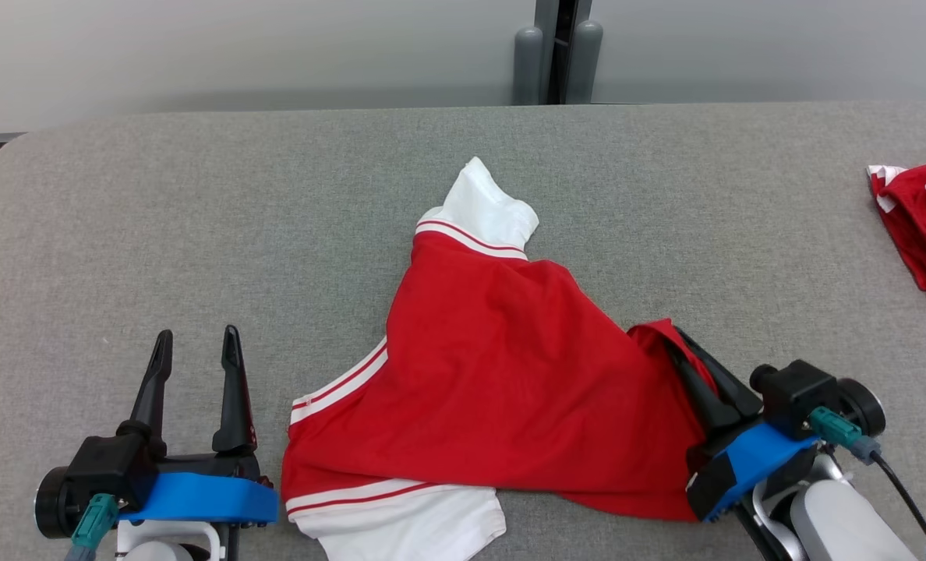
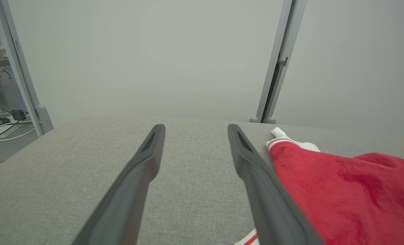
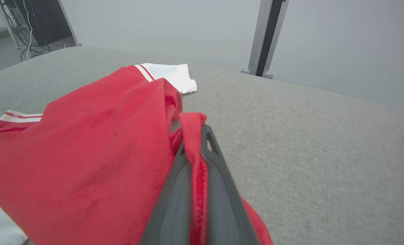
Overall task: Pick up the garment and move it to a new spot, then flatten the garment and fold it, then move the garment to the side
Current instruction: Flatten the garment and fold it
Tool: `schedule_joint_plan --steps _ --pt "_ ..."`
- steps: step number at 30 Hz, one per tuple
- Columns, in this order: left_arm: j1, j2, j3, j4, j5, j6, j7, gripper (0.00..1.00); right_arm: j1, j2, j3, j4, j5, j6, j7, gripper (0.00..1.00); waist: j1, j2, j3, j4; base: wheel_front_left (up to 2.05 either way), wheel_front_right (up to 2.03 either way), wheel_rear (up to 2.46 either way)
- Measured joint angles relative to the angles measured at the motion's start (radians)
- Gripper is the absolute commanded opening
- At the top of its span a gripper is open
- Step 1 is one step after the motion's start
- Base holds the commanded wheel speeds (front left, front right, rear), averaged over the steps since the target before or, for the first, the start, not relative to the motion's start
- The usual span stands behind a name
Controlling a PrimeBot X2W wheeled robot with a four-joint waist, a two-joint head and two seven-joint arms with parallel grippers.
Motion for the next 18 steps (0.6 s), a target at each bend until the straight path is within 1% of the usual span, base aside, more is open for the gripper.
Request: schedule_joint_plan --steps 4,8,12,18 --pt "-0.001 0.0 0.0 -0.001 0.003 0.0 0.0 1.0 -0.038 0.012 -0.016 -0.075 -0.001 0.0 0.0 0.0 0.0 0.0 0.003 -0.009 0.0 0.0 0.0" --pt "-0.007 0.0 -0.008 -0.001 0.006 -0.006 0.0 1.0 -0.121 0.024 -0.024 -0.085 -0.007 0.0 0.015 0.0 0.0 0.0 0.013 -0.007 0.0 0.0 0.0" --pt "-0.025 0.0 -0.02 0.0 -0.002 -0.007 0.0 1.0 -0.21 0.034 -0.019 -0.025 -0.007 0.0 0.027 0.0 0.0 0.0 0.026 0.012 0.0 0.0 0.0" --pt "-0.042 0.0 -0.035 0.001 -0.012 -0.006 0.0 1.0 -0.345 0.023 -0.008 0.136 -0.007 0.0 0.003 0.0 0.0 0.0 0.051 0.051 0.0 0.0 0.0"
